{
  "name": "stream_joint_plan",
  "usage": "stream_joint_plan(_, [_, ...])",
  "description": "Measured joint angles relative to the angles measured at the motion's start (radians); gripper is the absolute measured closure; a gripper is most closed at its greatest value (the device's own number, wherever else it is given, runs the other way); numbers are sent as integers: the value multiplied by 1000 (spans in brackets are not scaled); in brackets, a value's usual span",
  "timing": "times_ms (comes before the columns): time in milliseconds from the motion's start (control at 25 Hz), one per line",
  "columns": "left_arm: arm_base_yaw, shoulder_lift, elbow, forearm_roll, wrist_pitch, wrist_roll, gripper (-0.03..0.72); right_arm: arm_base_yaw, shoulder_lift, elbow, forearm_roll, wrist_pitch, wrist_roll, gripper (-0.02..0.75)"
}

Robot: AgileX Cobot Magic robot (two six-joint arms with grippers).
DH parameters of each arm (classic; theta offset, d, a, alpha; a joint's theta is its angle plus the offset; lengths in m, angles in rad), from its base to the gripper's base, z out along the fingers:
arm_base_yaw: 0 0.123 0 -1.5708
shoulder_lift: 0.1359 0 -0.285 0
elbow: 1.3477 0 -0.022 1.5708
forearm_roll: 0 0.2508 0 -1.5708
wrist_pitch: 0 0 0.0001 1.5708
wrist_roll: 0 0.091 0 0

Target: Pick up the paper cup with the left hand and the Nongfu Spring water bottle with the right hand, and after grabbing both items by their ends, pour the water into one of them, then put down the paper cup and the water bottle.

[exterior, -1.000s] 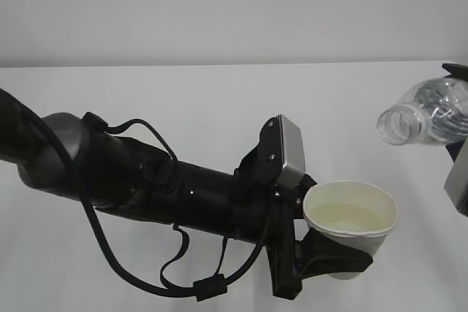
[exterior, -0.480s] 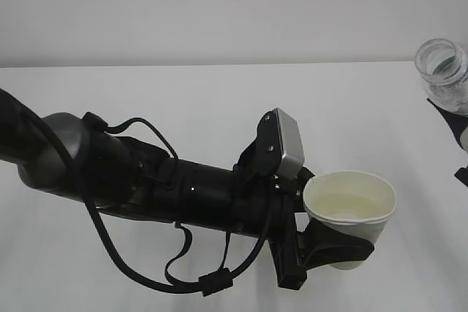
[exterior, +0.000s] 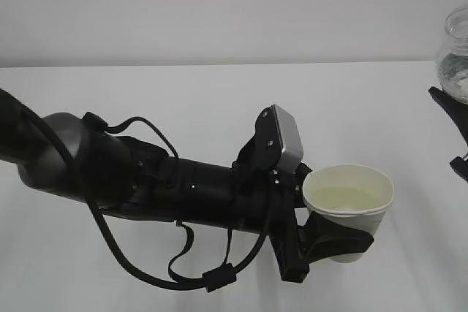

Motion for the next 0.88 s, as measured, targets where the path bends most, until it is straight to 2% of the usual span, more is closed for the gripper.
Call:
stream_joint_plan(200, [0,0,0,-8,2,0,259,0,0,0,2,0,176,271])
stream_joint_plan(880, [0,0,0,-10,6,0,259,0,0,0,7,-53,529,271])
